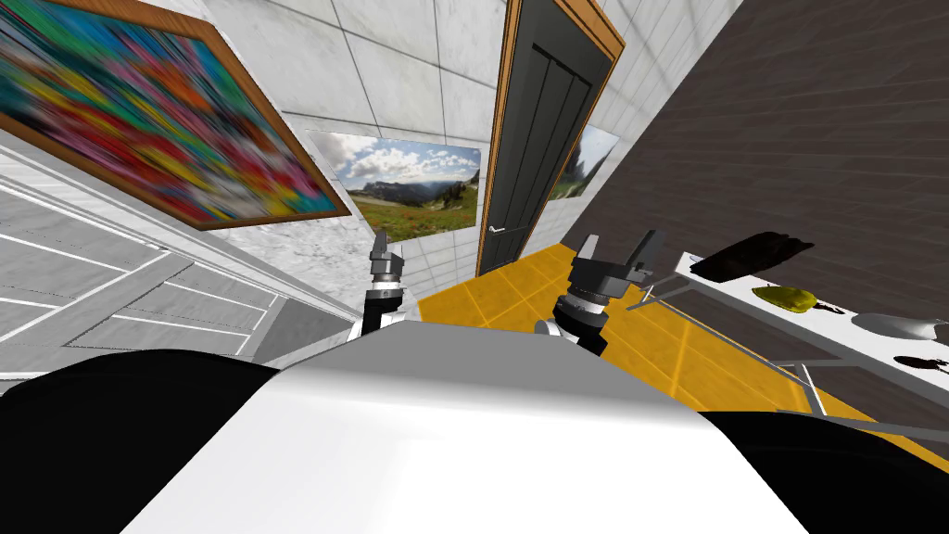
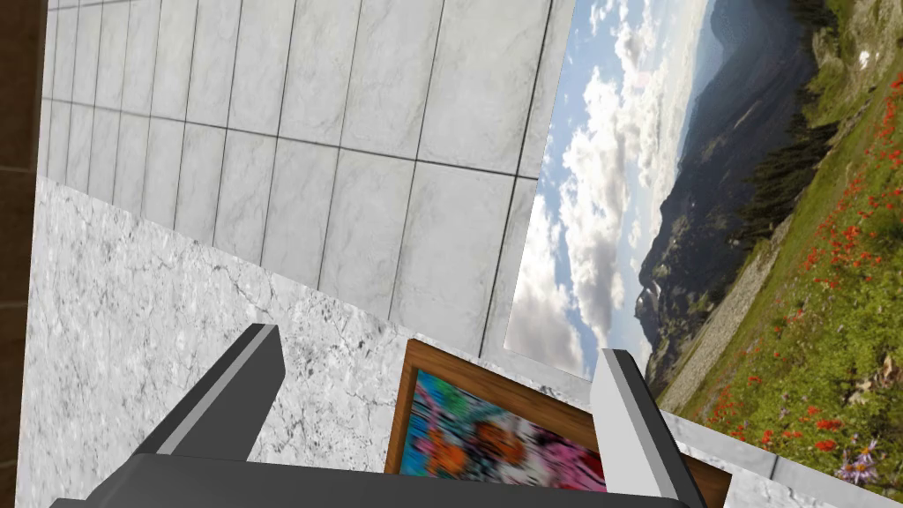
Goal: Pull the door open
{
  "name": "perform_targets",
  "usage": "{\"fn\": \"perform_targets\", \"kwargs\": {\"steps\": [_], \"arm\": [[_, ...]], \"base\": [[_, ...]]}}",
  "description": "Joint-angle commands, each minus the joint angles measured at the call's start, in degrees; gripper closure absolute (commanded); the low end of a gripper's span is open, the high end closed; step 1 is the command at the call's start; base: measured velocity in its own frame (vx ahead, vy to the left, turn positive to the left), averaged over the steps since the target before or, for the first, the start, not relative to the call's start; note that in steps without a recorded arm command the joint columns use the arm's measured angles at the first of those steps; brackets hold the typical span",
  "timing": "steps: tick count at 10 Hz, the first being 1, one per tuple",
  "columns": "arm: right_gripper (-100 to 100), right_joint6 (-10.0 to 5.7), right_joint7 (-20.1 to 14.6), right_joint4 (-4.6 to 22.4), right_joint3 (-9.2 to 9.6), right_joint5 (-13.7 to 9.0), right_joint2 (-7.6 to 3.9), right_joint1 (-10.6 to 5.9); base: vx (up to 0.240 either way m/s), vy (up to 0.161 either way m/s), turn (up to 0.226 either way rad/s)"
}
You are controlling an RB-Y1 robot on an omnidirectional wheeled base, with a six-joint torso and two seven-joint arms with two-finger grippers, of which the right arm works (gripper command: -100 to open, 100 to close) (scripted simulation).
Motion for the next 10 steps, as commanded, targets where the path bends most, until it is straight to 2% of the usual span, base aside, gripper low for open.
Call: {"fn": "perform_targets", "kwargs": {"steps": [1, 10], "arm": [[-100, -0.18, -0.1, 1.6, -0.15, -0.1, -0.42, -0.6], [-100, -1.56, -0.8, 14.1, -1.27, -0.5, -2.85, -5.18]], "base": [[0.028, -0.031, 0.094], [0.072, -0.05, 0.101]]}}
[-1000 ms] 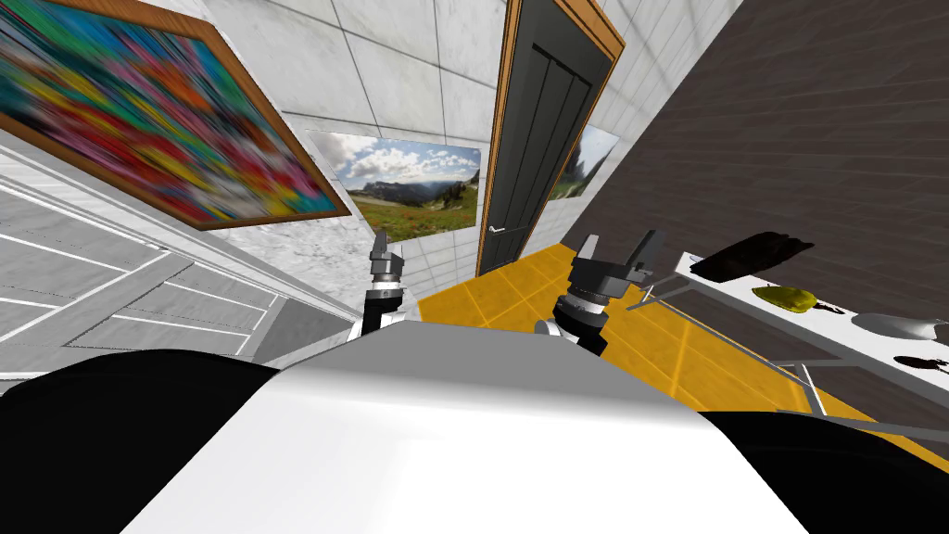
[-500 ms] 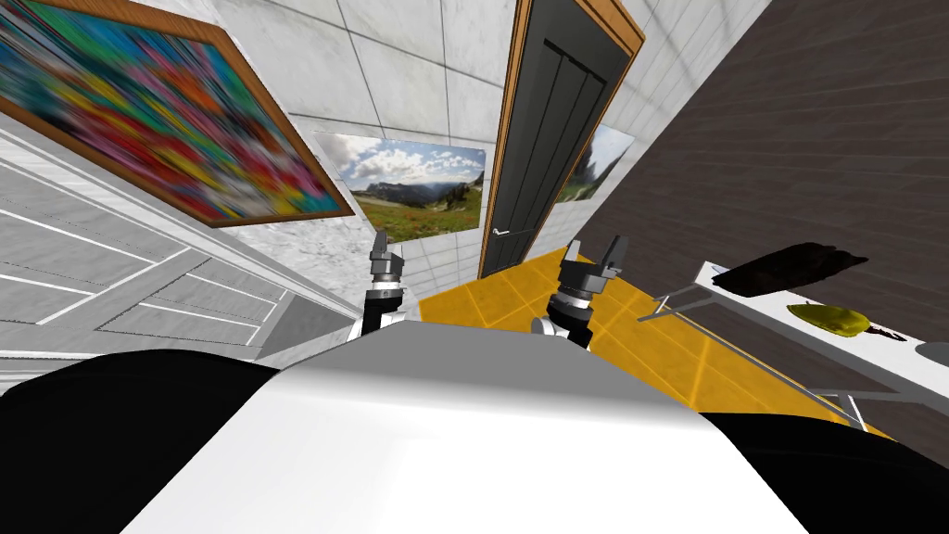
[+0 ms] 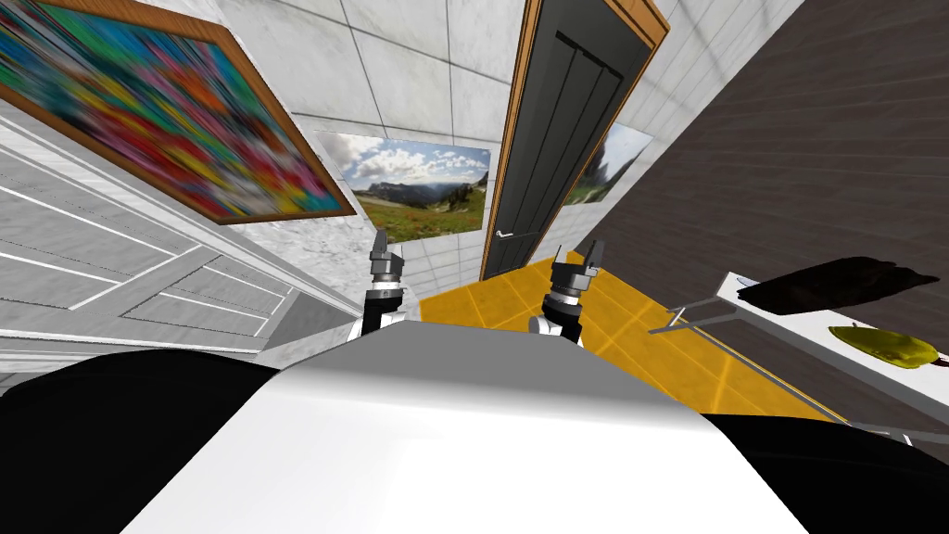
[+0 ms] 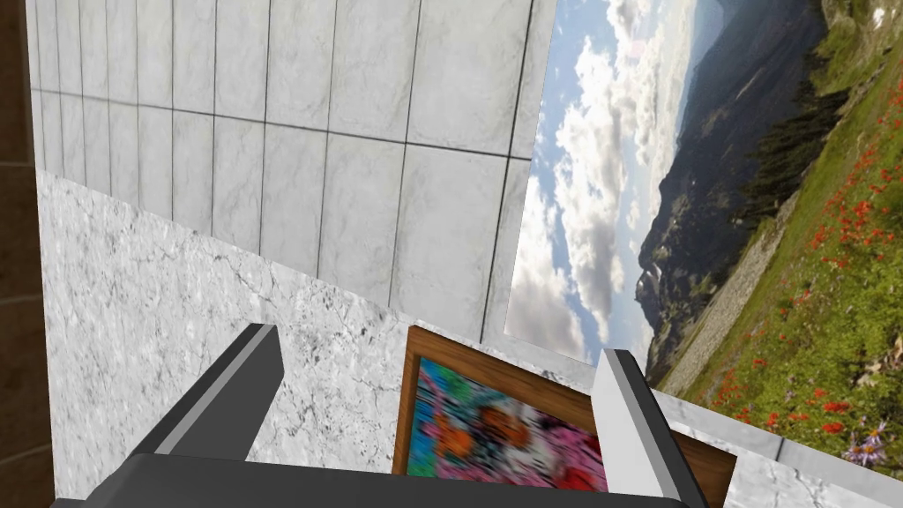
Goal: Pull the door open
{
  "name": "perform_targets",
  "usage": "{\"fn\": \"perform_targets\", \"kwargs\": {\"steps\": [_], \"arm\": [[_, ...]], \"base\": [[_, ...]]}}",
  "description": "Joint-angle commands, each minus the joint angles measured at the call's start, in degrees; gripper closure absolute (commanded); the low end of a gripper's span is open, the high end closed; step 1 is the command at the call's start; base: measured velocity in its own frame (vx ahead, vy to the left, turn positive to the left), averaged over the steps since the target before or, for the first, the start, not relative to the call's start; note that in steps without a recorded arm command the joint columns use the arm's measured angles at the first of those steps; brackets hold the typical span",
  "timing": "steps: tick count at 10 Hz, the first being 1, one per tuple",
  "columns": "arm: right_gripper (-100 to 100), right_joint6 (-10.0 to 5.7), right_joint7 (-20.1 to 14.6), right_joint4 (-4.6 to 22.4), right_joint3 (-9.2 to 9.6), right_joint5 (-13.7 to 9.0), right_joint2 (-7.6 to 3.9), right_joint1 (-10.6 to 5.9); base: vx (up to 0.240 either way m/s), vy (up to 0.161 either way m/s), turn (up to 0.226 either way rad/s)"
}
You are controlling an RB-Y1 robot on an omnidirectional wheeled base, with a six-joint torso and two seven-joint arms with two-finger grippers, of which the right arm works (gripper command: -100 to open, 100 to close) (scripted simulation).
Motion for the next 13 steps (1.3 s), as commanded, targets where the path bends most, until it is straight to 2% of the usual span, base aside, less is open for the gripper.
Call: {"fn": "perform_targets", "kwargs": {"steps": [1, 6, 7, 11, 12, 13], "arm": [[-100, -0.93, -0.2, 2.9, -0.09, 0.0, -0.42, -0.57], [-100, -1.92, -0.7, 11.5, -0.89, -0.3, -1.7, -3.83], [-100, -1.92, -0.7, 12.0, -0.89, -0.3, -1.7, -3.83], [-100, -2.81, -1.1, 19.5, -1.61, -0.6, -2.65, -6.79], [-100, -2.81, -1.1, 20.1, -1.61, -0.6, -2.65, -6.79], [-100, -3.04, -1.2, 21.8, -1.8, -0.7, -2.89, -7.55]], "base": [[0.065, -0.063, 0.11], [0.086, -0.068, 0.126], [0.046, -0.052, 0.036], [0.066, -0.067, 0.13], [0.047, -0.054, 0.058], [0.051, -0.056, 0.075]]}}
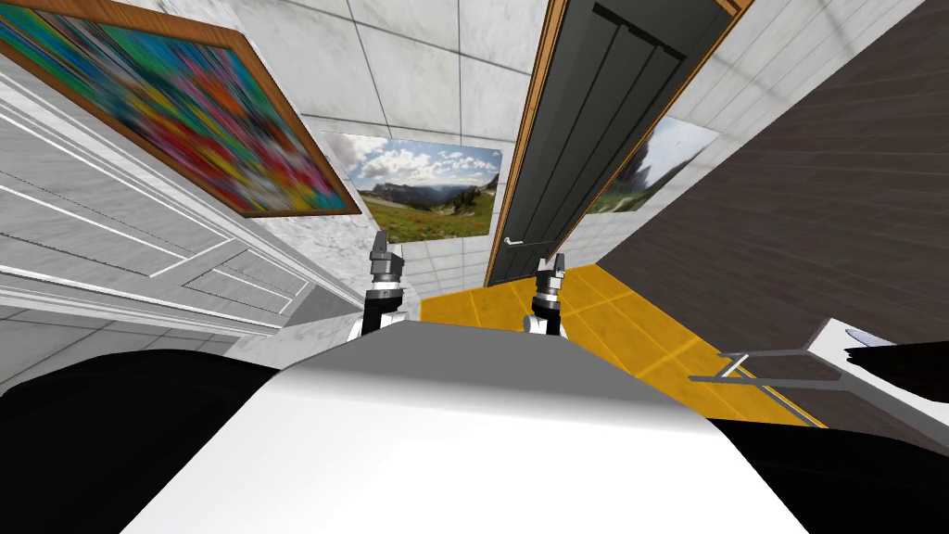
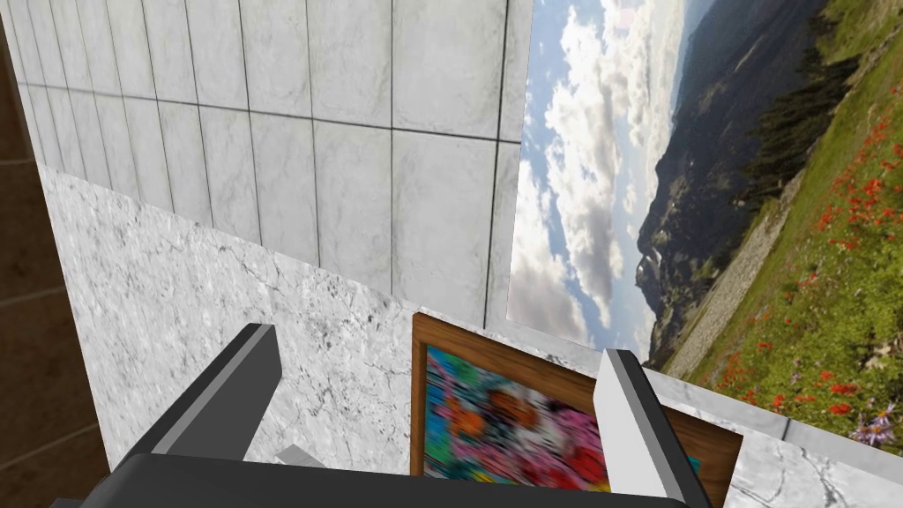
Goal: Pull the door open
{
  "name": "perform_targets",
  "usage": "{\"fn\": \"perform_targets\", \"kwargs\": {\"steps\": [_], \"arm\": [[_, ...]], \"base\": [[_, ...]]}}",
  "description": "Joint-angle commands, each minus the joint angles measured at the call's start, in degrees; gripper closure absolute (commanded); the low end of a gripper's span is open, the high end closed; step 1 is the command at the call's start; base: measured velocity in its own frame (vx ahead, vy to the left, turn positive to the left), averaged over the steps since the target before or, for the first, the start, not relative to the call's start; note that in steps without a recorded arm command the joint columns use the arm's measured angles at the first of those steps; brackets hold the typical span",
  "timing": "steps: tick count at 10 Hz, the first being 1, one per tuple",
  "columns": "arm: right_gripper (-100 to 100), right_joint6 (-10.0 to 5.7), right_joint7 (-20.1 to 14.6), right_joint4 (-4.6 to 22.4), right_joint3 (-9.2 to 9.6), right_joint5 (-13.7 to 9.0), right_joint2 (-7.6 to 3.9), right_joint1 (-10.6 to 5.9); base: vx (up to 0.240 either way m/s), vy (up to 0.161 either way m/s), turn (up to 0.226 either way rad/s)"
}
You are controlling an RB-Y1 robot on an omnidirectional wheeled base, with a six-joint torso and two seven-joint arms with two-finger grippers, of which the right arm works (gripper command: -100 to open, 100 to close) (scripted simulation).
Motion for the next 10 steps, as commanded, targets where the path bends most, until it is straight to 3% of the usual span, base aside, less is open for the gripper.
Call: {"fn": "perform_targets", "kwargs": {"steps": [1, 4, 8, 10], "arm": [[-100, -0.42, -0.1, 1.6, -0.12, 0.0, -0.16, -0.42], [-100, -1.14, -0.5, 7.4, -0.7, -0.3, -0.81, -2.81], [-100, -1.63, -0.7, 12.6, -1.1, -0.4, -1.22, -4.42], [-100, -2.12, -1.0, 16.3, -1.5, -0.5, -1.61, -6.06]], "base": [[0.043, -0.05, 0.068], [0.05, -0.076, 0.142], [0.048, -0.066, 0.094], [0.057, -0.068, 0.125]]}}
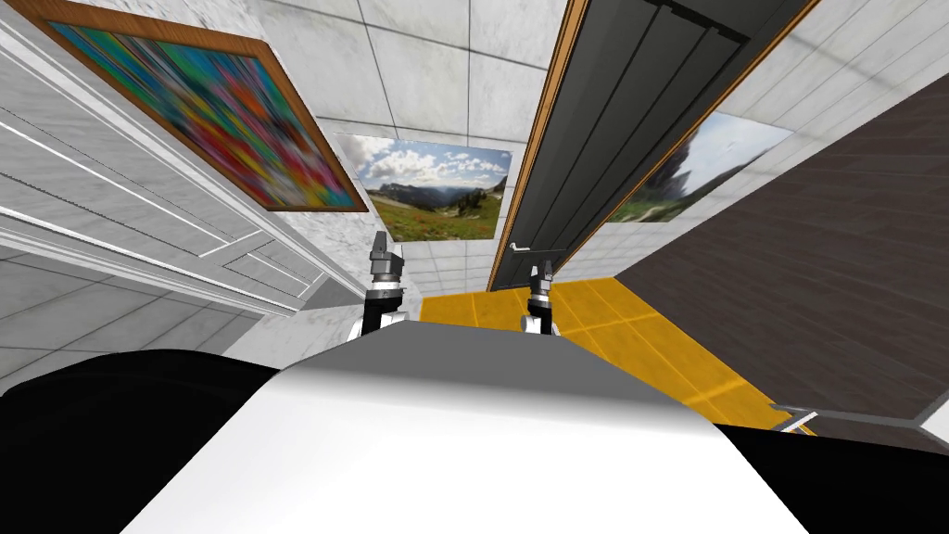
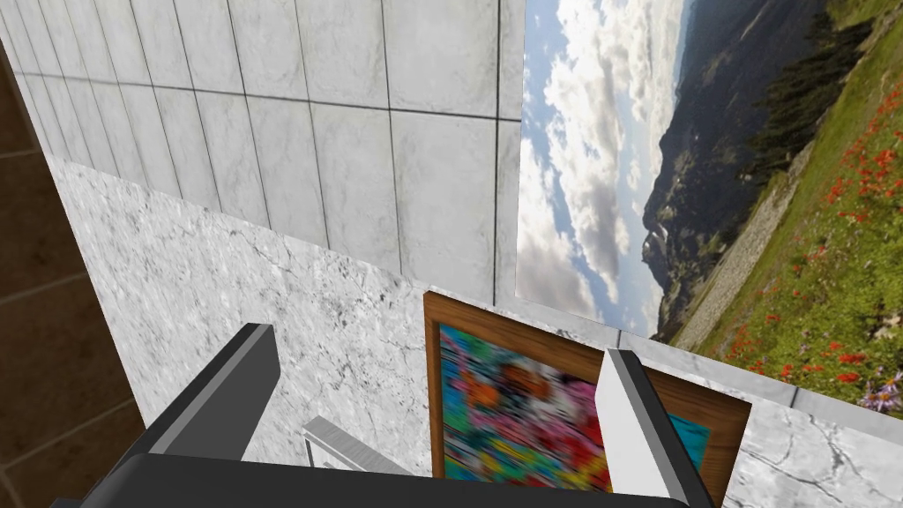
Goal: Pull the door open
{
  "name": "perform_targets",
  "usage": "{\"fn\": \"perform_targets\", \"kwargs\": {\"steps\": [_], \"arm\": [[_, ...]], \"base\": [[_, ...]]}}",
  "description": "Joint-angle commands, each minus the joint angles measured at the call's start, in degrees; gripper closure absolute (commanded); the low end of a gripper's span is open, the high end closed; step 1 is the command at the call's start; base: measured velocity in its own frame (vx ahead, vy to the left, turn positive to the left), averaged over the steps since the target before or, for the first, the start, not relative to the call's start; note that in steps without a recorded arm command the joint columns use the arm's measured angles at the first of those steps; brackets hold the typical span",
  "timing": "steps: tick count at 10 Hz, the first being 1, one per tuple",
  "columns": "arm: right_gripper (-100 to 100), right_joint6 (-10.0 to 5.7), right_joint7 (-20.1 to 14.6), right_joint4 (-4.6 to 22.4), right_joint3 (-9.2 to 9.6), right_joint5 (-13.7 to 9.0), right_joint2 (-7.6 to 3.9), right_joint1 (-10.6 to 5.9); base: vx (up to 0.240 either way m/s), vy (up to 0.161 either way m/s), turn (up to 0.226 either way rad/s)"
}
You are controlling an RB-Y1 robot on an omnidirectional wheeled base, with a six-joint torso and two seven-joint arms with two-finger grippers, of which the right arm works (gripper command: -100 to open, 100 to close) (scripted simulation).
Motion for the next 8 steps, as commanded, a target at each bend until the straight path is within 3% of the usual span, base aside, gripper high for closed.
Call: {"fn": "perform_targets", "kwargs": {"steps": [1, 8], "arm": [[-100, -0.29, -0.3, 2.9, -0.36, -0.2, -0.45, -1.11], [-100, -1.28, -0.8, 12.8, -1.17, -0.5, -1.14, -4.39]], "base": [[0.069, -0.112, 0.189], [0.039, -0.072, 0.097]]}}
